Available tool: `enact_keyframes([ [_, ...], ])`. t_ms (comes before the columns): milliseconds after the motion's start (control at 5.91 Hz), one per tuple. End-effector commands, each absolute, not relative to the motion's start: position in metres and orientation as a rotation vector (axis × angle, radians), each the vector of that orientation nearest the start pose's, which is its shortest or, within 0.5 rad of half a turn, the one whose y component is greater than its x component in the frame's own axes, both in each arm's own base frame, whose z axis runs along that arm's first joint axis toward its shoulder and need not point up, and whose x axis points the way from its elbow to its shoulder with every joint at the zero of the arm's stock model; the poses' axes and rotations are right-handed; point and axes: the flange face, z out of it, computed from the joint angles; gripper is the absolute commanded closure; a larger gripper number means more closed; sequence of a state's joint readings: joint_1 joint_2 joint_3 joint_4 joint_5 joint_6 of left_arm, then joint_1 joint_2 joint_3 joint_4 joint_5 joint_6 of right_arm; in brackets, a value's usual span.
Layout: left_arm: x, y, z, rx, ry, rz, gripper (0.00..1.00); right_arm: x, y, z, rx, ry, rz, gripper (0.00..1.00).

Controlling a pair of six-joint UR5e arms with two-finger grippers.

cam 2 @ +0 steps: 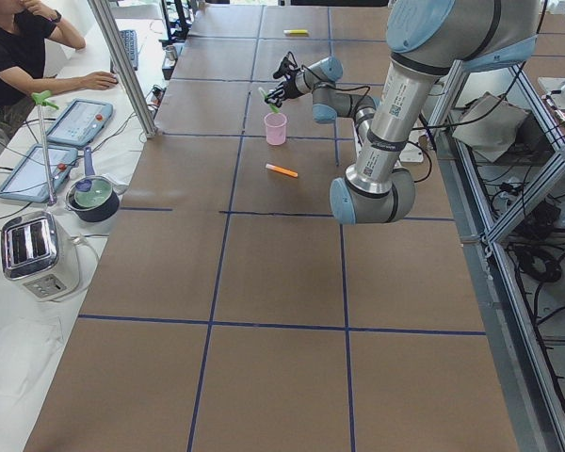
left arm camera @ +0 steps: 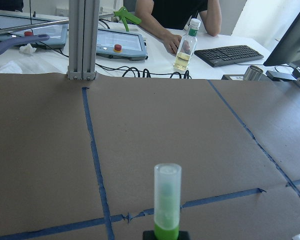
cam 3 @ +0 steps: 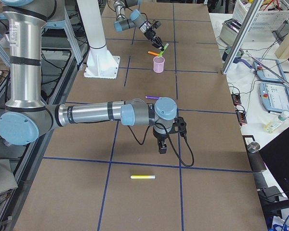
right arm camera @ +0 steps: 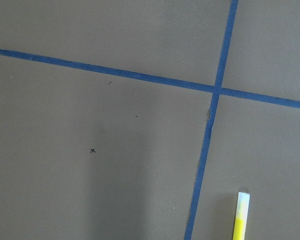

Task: Collect pens into pen holder
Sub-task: 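Lower the green highlighter into the cup and open the left gripper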

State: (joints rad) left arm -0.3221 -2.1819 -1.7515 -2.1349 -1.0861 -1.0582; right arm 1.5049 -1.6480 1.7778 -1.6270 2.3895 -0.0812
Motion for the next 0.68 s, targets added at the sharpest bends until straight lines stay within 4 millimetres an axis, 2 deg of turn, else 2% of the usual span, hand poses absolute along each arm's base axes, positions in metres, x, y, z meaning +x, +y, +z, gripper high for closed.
enact_keyframes([
  [0, 0.559, -0.367, 0.173, 0.905, 1.043, -0.161, 0.77, 0.030, -0.465, 0.595, 0.079, -0.819, -0.170, 0.00],
  [169, 0.559, -0.366, 0.168, 0.907, 1.059, -0.163, 0.33, 0.029, -0.465, 0.596, 0.075, -0.819, -0.170, 0.00],
  [339, 0.553, -0.364, 0.163, 0.913, 1.073, -0.163, 0.25, 0.023, -0.466, 0.597, 0.075, -0.820, -0.186, 0.00],
  [508, 0.543, -0.365, 0.155, 0.926, 1.106, -0.168, 0.19, 0.021, -0.466, 0.610, 0.067, -0.817, -0.189, 0.00],
])
